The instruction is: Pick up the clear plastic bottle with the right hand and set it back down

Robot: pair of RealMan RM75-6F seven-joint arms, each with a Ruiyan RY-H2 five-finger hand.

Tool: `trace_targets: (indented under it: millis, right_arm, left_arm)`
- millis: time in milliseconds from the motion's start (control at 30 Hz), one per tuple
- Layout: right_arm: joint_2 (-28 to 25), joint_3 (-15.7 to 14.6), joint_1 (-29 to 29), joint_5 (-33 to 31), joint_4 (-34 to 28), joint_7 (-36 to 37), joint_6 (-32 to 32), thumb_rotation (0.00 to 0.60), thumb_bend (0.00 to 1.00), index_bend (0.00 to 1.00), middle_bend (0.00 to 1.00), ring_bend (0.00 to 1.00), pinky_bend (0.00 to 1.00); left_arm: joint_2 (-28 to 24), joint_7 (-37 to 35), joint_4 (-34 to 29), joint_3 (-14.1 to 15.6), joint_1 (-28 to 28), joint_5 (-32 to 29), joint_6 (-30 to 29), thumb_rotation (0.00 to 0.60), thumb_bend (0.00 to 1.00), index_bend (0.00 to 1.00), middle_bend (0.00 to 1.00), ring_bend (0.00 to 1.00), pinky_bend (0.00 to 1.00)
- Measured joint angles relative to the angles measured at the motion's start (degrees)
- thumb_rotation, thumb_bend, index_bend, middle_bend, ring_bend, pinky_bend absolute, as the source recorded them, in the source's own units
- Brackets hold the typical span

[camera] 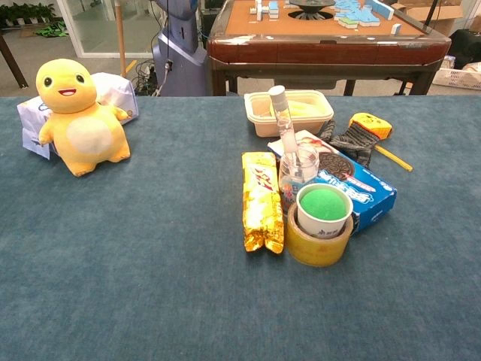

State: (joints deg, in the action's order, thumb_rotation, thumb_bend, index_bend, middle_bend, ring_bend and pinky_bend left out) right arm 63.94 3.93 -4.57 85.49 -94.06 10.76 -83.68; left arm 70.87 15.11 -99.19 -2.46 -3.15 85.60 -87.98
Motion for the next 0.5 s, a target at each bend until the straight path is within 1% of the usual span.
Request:
trace_targets:
  millis: [233,400,500]
  right_arm:
    - [-0.29,-0.16,-1.66,0.91,-1.90,-0.41,2.48,0.600,0.29,0.40,0.29,0.20,0.18]
    - [-1.54,0.05,-4.17,0.13,-6.61,-2.41,7.32,0.600,0.29,0.40,0.28,0.19,0.18]
    - [-2.48,0.84,-6.62,-1.43,-9.88,-4.13,11.16,0.600,0.29,0.40,0.28,0.18,0.18]
  left_arm:
    - [-0.03,0.26,-0.21,0.13,-0.08,-0.04,0.24,0.600,0.20,0.19,0.12,0.12,0.00]
    - [-0.44,0.06,-0.72,0.18,0.27,-0.31,-0.12,0.600,0.20,0.19,0.12,0.12,0.00]
    - [-0.64,-0.32,-0.55,0.30,0.54,-0.41,-0.32,0.600,0.20,0.19,0.12,0.12,0.00]
